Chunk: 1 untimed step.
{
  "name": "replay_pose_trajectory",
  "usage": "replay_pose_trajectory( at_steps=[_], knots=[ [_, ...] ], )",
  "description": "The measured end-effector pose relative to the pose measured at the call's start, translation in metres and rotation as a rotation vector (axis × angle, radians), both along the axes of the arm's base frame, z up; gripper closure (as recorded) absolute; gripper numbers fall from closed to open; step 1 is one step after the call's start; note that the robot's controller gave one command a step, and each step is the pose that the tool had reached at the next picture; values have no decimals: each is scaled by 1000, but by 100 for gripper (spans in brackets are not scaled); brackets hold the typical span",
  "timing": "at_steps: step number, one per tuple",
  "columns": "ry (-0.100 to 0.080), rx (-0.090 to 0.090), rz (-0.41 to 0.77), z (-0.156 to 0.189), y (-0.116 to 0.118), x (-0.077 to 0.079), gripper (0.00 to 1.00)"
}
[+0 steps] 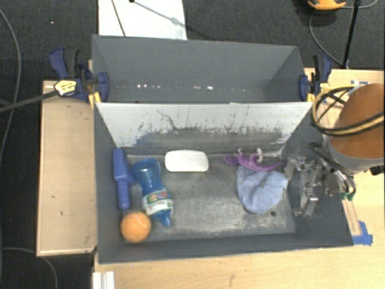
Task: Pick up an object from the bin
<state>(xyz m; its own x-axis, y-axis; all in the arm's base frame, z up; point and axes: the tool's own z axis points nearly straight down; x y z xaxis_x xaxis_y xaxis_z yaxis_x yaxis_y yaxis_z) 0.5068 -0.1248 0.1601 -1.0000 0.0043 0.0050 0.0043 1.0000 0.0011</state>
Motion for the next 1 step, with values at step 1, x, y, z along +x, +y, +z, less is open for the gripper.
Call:
replay_pose_trajectory(
  at_steps=[1],
  knots=[
    [-7,-1,4,4,0,2,0]
  ],
)
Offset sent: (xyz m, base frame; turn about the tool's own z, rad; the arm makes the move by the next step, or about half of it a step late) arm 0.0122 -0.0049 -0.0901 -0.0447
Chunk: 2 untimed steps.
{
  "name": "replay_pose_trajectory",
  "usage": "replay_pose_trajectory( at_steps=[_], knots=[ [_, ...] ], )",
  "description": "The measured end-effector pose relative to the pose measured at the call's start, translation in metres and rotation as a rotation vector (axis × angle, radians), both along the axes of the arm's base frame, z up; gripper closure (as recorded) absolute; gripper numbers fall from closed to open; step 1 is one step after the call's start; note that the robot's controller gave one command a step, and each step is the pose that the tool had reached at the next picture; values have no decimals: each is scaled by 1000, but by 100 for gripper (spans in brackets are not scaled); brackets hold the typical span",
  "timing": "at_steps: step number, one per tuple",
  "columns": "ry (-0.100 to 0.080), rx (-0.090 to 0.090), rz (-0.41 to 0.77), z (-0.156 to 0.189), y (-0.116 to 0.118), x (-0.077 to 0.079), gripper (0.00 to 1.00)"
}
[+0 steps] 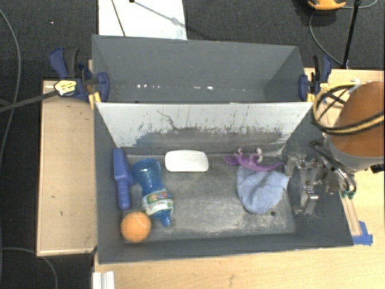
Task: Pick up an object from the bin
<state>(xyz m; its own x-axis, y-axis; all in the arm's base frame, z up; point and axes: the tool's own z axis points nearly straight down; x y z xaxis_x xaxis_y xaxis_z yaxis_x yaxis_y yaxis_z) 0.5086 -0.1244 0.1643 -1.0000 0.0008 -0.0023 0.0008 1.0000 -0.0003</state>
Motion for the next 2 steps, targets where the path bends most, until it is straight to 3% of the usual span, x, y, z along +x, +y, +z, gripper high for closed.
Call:
replay_pose_trajectory(
  at_steps=[1,2],
  knots=[
    [-6,-1,19,-47,-3,8,0],
    [-2,0,37,-90,9,14,0]
  ],
)
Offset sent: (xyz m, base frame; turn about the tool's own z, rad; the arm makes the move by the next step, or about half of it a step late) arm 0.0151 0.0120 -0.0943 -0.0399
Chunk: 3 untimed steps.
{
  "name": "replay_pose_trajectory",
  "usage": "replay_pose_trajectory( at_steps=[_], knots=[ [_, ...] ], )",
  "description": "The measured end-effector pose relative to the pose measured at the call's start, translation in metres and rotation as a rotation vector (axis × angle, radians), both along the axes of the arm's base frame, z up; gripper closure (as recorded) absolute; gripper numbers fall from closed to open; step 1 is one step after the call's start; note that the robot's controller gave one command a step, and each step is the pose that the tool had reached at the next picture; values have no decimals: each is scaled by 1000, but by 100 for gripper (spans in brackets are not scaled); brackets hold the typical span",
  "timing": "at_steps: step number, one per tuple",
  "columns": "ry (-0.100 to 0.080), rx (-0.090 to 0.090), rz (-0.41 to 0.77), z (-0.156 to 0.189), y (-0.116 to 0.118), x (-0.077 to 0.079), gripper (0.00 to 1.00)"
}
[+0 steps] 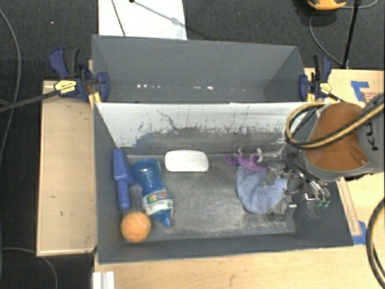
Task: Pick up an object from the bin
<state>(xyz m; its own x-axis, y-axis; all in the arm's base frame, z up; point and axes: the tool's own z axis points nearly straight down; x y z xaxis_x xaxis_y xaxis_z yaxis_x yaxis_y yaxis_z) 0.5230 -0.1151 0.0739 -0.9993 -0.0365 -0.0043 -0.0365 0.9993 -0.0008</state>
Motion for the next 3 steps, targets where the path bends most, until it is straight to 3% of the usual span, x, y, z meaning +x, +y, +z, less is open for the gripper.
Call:
replay_pose_trajectory(
  at_steps=[2,3],
  knots=[
    [-4,0,2,-8,1,5,0],
    [-2,0,156,-1,0,-2,0]
  ],
)
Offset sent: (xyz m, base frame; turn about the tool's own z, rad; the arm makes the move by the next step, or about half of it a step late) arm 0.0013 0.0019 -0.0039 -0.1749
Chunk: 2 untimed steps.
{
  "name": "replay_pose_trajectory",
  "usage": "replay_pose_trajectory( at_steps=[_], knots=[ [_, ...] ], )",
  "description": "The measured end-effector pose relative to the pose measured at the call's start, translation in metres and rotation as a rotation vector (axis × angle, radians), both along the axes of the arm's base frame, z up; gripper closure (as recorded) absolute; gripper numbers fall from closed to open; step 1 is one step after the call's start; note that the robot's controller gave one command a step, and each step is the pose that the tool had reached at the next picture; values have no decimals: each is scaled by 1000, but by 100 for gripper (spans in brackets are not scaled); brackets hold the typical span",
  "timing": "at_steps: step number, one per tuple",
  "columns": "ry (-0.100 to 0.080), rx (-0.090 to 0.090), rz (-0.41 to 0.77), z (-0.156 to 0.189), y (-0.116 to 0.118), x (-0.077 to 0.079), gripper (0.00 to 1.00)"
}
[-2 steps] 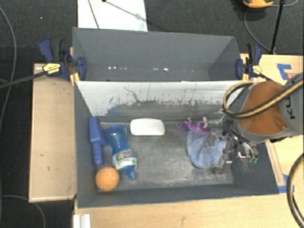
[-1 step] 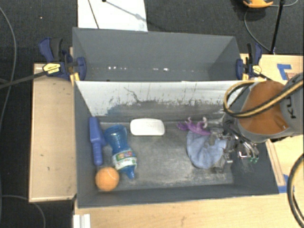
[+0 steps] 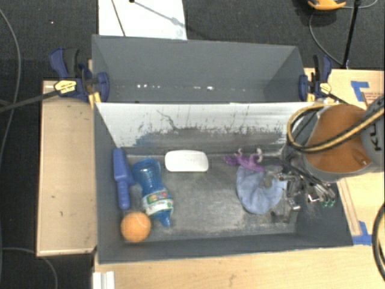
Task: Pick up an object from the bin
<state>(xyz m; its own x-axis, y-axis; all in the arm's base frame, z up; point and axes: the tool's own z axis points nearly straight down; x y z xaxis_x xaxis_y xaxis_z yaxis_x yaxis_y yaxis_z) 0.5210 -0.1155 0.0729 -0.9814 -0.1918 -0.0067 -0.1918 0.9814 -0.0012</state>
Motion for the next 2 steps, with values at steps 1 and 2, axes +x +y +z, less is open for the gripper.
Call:
replay_pose_trajectory(
  at_steps=[1,2],
  knots=[
    [-5,1,-192,-3,-7,0,100],
    [-5,0,-187,-3,-7,0,0]
  ],
)
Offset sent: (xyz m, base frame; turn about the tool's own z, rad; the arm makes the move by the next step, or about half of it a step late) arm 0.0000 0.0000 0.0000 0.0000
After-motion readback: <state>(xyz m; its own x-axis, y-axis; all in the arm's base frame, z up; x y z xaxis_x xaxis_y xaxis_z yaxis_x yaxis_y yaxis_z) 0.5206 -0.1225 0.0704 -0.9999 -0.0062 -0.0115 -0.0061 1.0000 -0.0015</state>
